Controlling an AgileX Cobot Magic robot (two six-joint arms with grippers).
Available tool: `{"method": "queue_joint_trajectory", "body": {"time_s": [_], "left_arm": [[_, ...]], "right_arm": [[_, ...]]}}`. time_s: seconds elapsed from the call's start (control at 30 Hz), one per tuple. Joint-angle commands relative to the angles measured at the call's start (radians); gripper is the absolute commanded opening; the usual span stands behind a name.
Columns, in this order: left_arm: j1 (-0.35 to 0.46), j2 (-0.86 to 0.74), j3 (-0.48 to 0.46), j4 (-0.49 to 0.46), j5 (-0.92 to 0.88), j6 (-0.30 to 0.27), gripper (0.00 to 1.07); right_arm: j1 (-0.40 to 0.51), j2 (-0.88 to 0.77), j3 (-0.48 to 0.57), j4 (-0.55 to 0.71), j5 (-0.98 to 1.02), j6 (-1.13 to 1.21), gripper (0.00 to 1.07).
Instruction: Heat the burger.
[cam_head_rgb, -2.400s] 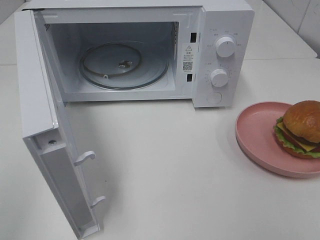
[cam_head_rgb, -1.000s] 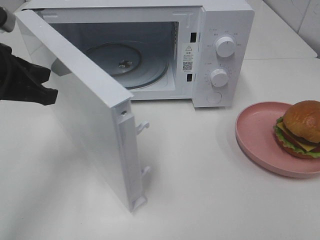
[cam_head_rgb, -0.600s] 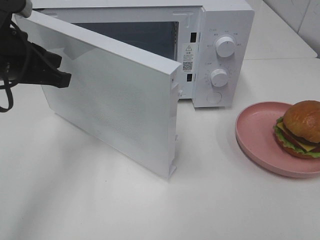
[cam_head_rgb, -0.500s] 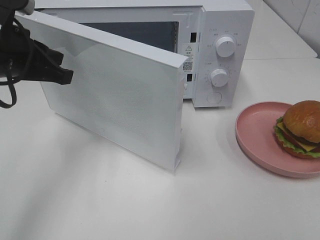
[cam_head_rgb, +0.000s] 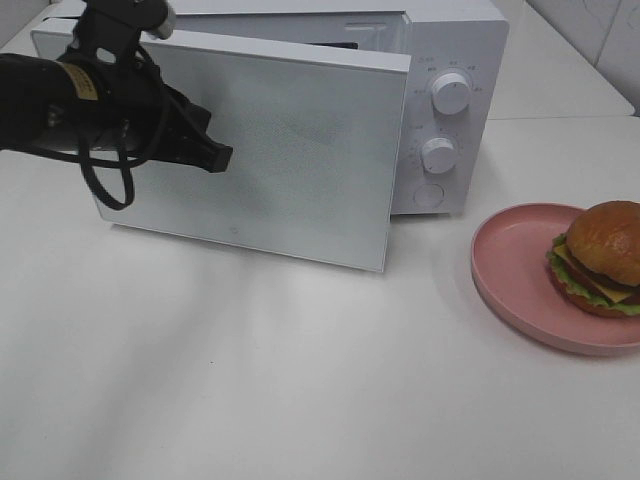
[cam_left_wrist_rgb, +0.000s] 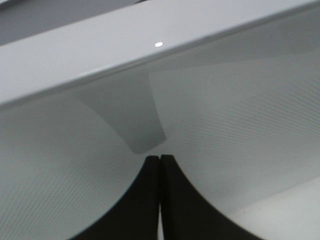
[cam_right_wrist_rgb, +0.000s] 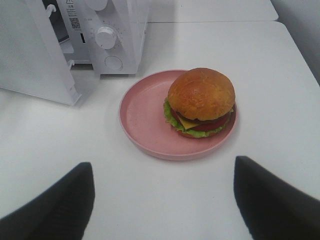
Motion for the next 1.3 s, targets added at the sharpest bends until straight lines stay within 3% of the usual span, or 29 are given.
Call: {"method": "queue_joint_trajectory", "body": {"time_s": [0.03, 0.37, 0.63, 0.7, 0.77, 0.9, 0.93, 1.3], "left_arm": [[-0.022, 0.028, -0.031, 0.001, -0.022, -0.002, 0.0], [-0.062, 0.122, -0.109, 0.002, -0.045, -0.002, 0.0], [-0.102, 0.244, -0.256, 0.018, -0.047, -0.002, 0.0], [-0.102, 0.244, -0.256, 0.018, -0.047, -0.002, 0.0], [-0.11, 0.291, -0.336, 0.036, -0.043, -0.002, 0.0], [-0.115, 0.313, -0.376, 0.036, -0.04, -0.002, 0.0], [-0.124, 0.346, -0.434, 0.036, -0.037, -0.002, 0.0], [-0.153, 0.463, -0.602, 0.058, 0.058, -0.002, 0.0]], "right_arm": [[-0.006, -0.026, 0.001, -0.005, 0.0, 0.002, 0.73], [-0.006, -0.026, 0.001, -0.005, 0.0, 0.002, 0.73], [-0.006, -0.026, 0.001, -0.005, 0.0, 0.002, 0.73], [-0.006, -0.026, 0.001, -0.005, 0.0, 0.002, 0.73], [-0.006, -0.026, 0.001, -0.005, 0.0, 0.002, 0.73], [-0.006, -0.026, 0.001, -0.005, 0.0, 0.002, 0.73], [-0.006, -0.026, 0.001, -0.005, 0.0, 0.002, 0.73], [-0.006, -0.026, 0.001, -0.006, 0.0, 0.002, 0.73]]}}
